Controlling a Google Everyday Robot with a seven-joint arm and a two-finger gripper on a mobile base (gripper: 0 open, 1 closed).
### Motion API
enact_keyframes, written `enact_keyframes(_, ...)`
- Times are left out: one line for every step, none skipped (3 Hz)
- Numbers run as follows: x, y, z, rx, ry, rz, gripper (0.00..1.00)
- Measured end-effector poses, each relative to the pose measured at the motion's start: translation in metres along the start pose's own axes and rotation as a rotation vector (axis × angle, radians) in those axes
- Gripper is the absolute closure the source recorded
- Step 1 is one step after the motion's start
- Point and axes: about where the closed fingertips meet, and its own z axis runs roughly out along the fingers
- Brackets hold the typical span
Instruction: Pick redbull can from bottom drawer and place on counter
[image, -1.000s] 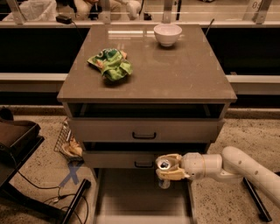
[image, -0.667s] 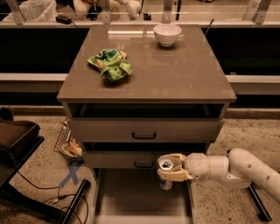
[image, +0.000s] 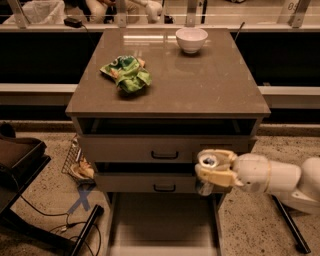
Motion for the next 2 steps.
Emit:
enact_keyframes(-0.074,-0.028,-0.018,0.121,-0.032,-0.047,1.00)
enact_keyframes(-0.162,-0.069,-0.031,0.268,-0.067,-0.118,1.00)
